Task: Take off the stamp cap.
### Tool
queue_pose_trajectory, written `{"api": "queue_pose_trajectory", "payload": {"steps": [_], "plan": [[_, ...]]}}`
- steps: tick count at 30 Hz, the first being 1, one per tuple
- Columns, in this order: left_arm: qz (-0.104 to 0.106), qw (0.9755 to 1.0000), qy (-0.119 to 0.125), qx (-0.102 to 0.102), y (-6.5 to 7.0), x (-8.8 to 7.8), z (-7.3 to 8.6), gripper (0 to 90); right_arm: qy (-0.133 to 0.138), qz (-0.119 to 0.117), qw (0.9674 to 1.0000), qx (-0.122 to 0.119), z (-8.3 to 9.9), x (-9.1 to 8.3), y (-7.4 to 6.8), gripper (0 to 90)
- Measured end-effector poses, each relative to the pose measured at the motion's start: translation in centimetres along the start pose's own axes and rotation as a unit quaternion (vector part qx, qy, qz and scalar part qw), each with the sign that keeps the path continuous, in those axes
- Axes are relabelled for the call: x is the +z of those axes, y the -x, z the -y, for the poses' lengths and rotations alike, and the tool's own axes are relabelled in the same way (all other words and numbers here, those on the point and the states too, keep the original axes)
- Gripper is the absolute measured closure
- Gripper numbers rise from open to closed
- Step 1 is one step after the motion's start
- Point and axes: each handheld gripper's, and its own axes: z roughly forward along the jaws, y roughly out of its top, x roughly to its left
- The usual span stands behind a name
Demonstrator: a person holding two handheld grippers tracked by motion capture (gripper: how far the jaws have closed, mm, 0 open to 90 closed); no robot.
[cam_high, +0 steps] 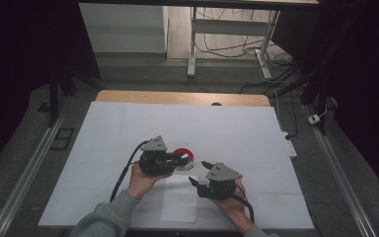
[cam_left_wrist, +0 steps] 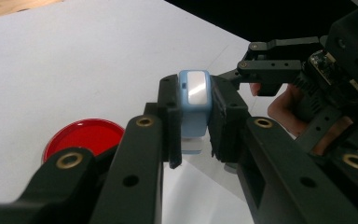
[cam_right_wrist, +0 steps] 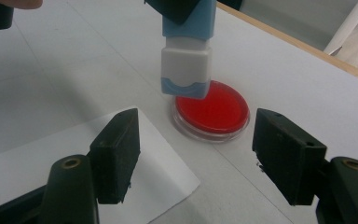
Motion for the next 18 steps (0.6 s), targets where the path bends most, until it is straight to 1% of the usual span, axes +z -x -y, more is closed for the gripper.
{"api": "queue_pose_trajectory", "payload": {"steps": [6,13,18], "plan": [[0.0,1.0,-0.001,0.0,0.0,0.1,0.0,76.0,-0.002,0.002,1.0,-0.003,-0.2,0.6,-0.4,33.4],[0.002,1.0,0.0,-0.002,0.1,0.1,0.0,76.0,-0.004,0.0,1.0,0.008,-0.4,0.9,-0.5,36.0],[0.002,1.0,0.001,-0.001,0.1,0.2,0.1,76.0,-0.005,0.001,1.0,0.009,-0.6,1.3,-0.7,38.6]]}}
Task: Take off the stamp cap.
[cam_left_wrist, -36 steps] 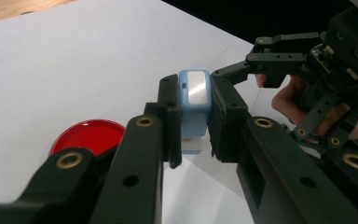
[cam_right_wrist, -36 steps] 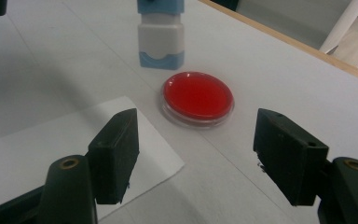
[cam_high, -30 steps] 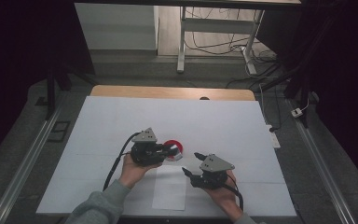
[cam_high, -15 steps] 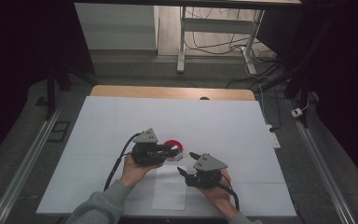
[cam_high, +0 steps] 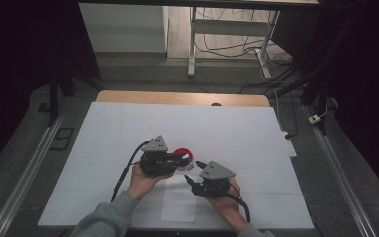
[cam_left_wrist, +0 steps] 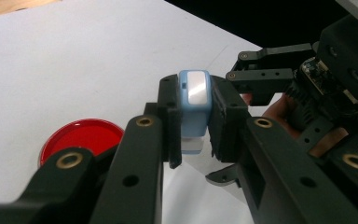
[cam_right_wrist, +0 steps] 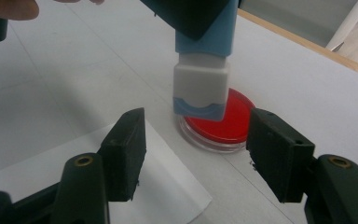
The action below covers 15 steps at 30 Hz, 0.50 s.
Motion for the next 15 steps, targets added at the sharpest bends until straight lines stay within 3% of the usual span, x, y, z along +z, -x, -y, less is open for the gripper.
{"api": "queue_pose_trajectory", "payload": {"steps": [15], "plan": [[-0.002,1.0,0.001,0.002,0.04,0.0,0.02,76.0,0.006,0.013,0.9999,-0.003,-0.31,0.47,-0.41,48.6]]}}
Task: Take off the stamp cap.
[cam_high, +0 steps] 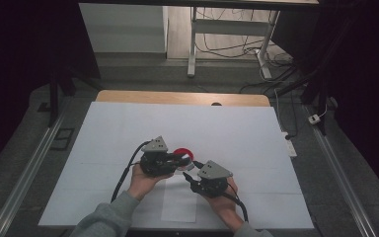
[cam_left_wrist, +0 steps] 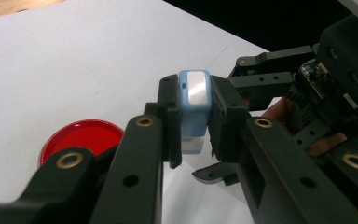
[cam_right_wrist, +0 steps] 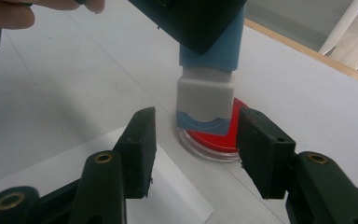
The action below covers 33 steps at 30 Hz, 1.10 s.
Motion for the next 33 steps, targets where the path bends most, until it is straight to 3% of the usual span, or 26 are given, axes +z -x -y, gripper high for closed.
{"api": "queue_pose_trajectory", "payload": {"steps": [33], "plan": [[-0.005,1.0,0.003,0.0,0.08,0.05,0.07,76.0,-0.001,0.014,0.9999,0.001,-0.09,0.23,-0.02,63.1]]}}
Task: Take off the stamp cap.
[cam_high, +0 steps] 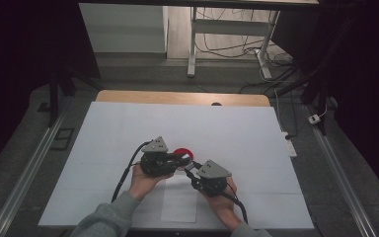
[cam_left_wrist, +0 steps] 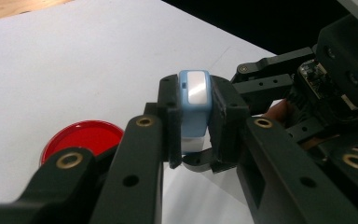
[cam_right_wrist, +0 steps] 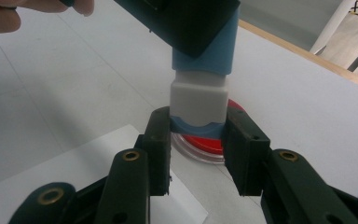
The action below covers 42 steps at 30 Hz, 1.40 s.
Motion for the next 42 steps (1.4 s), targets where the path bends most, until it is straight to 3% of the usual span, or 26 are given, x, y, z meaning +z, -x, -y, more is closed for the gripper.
{"api": "queue_pose_trajectory", "payload": {"steps": [14,35,42], "plan": [[-0.005,0.9999,0.006,0.008,0.17,0.03,0.14,76.2,-0.001,0.007,1.0,-0.001,-0.06,0.0,-0.17,64.7],[-0.001,0.9999,0.011,0.003,0.02,-0.09,0.3,76.3,-0.005,0.011,0.9998,-0.016,-0.11,-0.08,-0.26,65.2],[0.0,0.9998,0.018,-0.002,0.01,-0.13,0.33,76.3,0.001,0.018,0.9998,-0.007,-0.04,-0.19,-0.38,65.2]]}}
